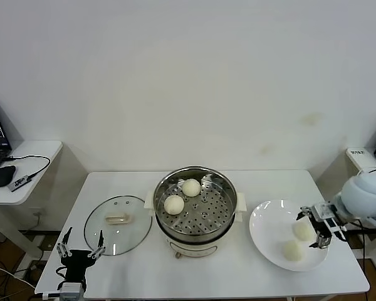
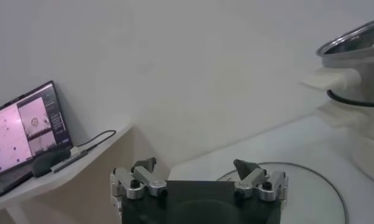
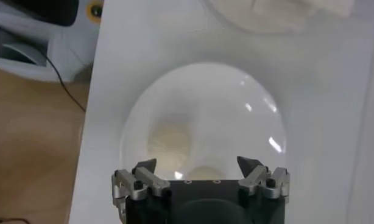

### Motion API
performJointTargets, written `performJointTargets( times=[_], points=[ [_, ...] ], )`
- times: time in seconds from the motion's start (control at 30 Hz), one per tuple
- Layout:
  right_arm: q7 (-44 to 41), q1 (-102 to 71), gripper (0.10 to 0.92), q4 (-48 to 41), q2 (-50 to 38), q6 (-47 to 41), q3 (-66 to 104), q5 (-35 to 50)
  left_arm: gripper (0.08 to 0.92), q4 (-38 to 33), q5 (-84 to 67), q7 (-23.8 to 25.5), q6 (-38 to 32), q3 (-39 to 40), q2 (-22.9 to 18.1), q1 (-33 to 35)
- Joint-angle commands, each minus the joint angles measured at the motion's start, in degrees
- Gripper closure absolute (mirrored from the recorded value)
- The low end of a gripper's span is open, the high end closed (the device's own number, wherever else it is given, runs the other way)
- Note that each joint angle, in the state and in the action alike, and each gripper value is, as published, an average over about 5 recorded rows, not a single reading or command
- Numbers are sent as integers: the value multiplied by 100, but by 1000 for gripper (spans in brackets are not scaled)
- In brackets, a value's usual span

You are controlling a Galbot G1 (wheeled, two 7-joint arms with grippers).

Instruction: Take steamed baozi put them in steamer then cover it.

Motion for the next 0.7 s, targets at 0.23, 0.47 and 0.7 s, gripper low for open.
performJointTargets(
  times=[0.23, 0.47, 0.7],
  points=[
    [500, -1668, 203, -650, 742, 45, 860, -561, 177, 24, 36, 18, 4, -38, -19, 34],
    [576, -1752, 203, -828, 909, 4, 873, -694, 177, 49, 38, 18, 4, -62, -23, 25],
    [552, -1753, 217, -889, 912, -37, 871, -745, 177, 97, 35, 13, -3, -57, -29, 4]
  ],
)
